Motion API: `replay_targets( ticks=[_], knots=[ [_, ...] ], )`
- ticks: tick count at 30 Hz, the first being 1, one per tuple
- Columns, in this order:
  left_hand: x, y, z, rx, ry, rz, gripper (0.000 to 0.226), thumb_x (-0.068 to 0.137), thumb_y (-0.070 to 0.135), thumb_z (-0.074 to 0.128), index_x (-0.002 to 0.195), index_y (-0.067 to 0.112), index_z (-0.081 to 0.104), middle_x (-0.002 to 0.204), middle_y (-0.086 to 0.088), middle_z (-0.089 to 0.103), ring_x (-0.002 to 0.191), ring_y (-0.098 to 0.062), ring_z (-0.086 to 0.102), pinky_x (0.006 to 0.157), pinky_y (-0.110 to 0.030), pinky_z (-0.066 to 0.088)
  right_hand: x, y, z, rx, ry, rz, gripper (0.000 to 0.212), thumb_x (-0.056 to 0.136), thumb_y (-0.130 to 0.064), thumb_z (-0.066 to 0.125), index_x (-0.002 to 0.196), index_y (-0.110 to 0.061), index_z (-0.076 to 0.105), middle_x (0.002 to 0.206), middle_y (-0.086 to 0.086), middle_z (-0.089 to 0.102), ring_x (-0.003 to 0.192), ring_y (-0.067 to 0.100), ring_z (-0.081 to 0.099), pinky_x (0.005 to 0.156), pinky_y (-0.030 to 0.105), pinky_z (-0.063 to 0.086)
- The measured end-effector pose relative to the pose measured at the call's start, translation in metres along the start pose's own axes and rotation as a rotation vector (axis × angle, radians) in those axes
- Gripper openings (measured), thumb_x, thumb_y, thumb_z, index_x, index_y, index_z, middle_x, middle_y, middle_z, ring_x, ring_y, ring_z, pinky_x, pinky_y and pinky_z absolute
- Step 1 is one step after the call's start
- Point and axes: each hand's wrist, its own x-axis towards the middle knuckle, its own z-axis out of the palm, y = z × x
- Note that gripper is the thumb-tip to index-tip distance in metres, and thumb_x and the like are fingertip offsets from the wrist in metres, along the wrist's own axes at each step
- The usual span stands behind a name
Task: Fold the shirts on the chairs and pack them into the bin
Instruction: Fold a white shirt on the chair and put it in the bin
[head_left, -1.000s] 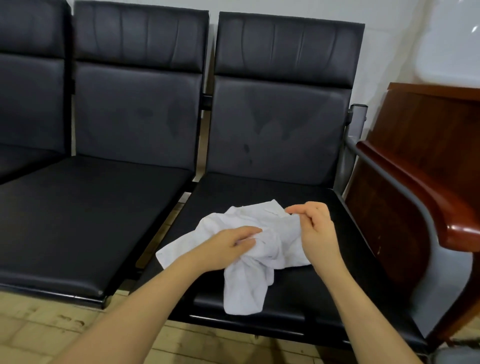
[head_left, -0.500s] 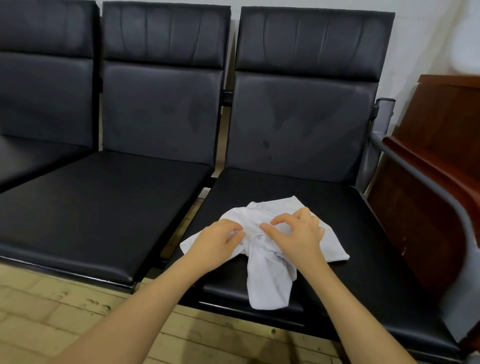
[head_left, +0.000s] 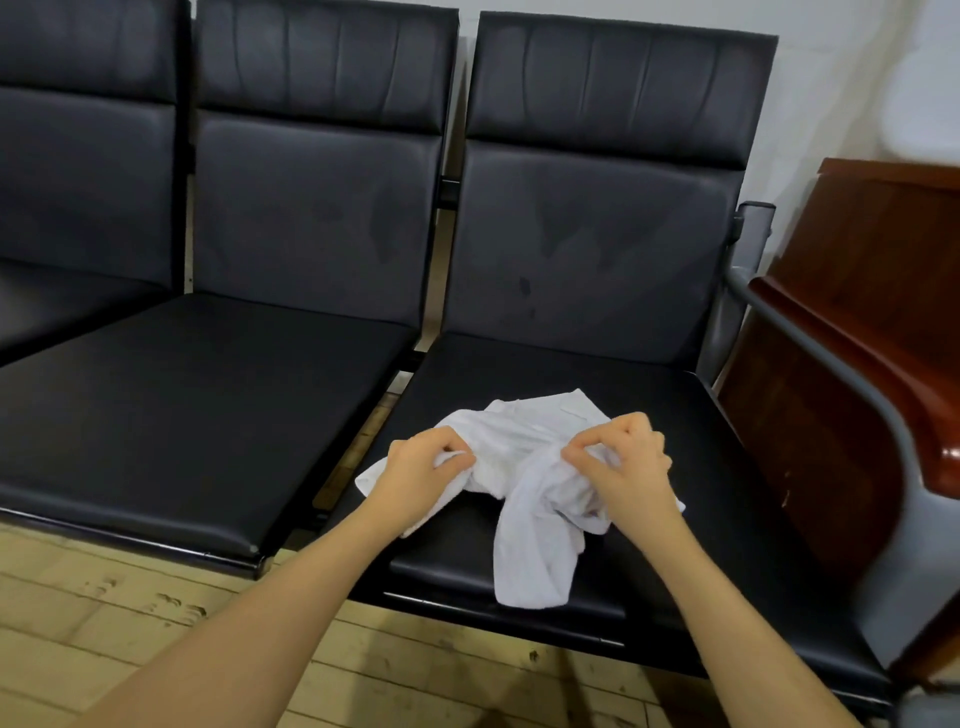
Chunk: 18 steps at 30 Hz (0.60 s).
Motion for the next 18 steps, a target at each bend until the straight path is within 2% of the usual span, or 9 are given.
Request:
replay_targets(
  ticks=[2, 5, 8, 10, 13, 15, 16, 18],
  knots=[
    [0.004, 0.008, -0.005, -0.107, 0.054, -0.006, 0.018, 0.09, 0.012, 0.058, 0.077, 0.024, 0.062, 0.081, 0.01, 0.065, 0.082, -0.002, 0.06, 0.079, -0.023, 0.046, 0.003, -0.001, -0.014, 0.072, 0.042, 0.012, 0.015, 0.083, -0.022, 0.071, 0.071, -0.03, 0.066, 0.1, -0.013, 0.041, 0.107, 0.012, 0.034, 0.093, 0.031, 0.032],
    [0.012, 0.027, -0.014, -0.225, 0.134, 0.045, 0.012, 0.093, 0.011, 0.053, 0.086, 0.016, 0.061, 0.085, 0.005, 0.064, 0.08, -0.004, 0.059, 0.076, -0.021, 0.047, 0.004, 0.002, -0.026, 0.118, 0.083, -0.009, 0.013, 0.083, -0.022, 0.07, 0.073, -0.031, 0.067, 0.108, -0.006, 0.044, 0.112, 0.017, 0.037, 0.094, 0.036, 0.038],
    [0.02, 0.049, -0.026, -0.261, 0.216, 0.089, 0.012, 0.097, 0.013, 0.048, 0.089, 0.017, 0.057, 0.084, 0.005, 0.058, 0.071, 0.002, 0.052, 0.068, -0.013, 0.044, 0.003, 0.005, -0.031, 0.115, 0.087, -0.039, 0.012, 0.083, -0.021, 0.069, 0.075, -0.03, 0.067, 0.109, -0.004, 0.045, 0.112, 0.018, 0.038, 0.092, 0.034, 0.038],
    [0.024, 0.056, -0.034, -0.283, 0.235, 0.094, 0.014, 0.098, 0.014, 0.044, 0.092, 0.019, 0.055, 0.089, 0.005, 0.057, 0.073, 0.003, 0.051, 0.068, -0.011, 0.043, 0.003, 0.007, -0.034, 0.097, 0.067, -0.043, 0.012, 0.083, -0.021, 0.069, 0.076, -0.03, 0.067, 0.109, -0.004, 0.044, 0.111, 0.017, 0.036, 0.087, 0.028, 0.034],
    [0.025, 0.051, -0.04, -0.262, 0.154, 0.075, 0.021, 0.102, 0.02, 0.035, 0.097, 0.025, 0.054, 0.096, 0.011, 0.055, 0.079, 0.012, 0.05, 0.072, -0.003, 0.038, 0.001, 0.012, -0.037, -0.001, 0.003, -0.014, 0.012, 0.084, -0.021, 0.069, 0.075, -0.028, 0.066, 0.103, -0.011, 0.041, 0.109, 0.015, 0.031, 0.078, 0.017, 0.028],
    [0.021, 0.042, -0.039, -0.186, 0.031, 0.042, 0.031, 0.103, 0.028, 0.029, 0.099, 0.026, 0.059, 0.103, 0.015, 0.056, 0.09, 0.014, 0.049, 0.08, -0.007, 0.035, -0.002, 0.013, -0.032, -0.051, -0.057, -0.009, 0.013, 0.085, -0.024, 0.068, 0.074, -0.031, 0.065, 0.099, -0.018, 0.039, 0.105, 0.012, 0.03, 0.076, 0.013, 0.027],
    [0.019, 0.035, -0.038, -0.151, -0.026, 0.0, 0.037, 0.103, 0.033, 0.028, 0.095, 0.023, 0.064, 0.102, 0.013, 0.057, 0.093, 0.008, 0.051, 0.081, -0.012, 0.036, -0.003, 0.012, -0.028, -0.067, -0.085, -0.014, 0.013, 0.085, -0.027, 0.067, 0.074, -0.033, 0.066, 0.098, -0.02, 0.039, 0.104, 0.011, 0.029, 0.076, 0.015, 0.027],
    [0.014, 0.028, -0.038, -0.087, -0.071, -0.107, 0.047, 0.098, 0.046, 0.036, 0.081, 0.017, 0.069, 0.089, 0.007, 0.054, 0.083, -0.009, 0.053, 0.076, -0.021, 0.038, -0.005, 0.01, -0.019, -0.127, -0.124, -0.053, 0.011, 0.087, -0.03, 0.064, 0.077, -0.035, 0.067, 0.098, -0.019, 0.038, 0.1, 0.007, 0.029, 0.082, 0.021, 0.028]
  ],
)
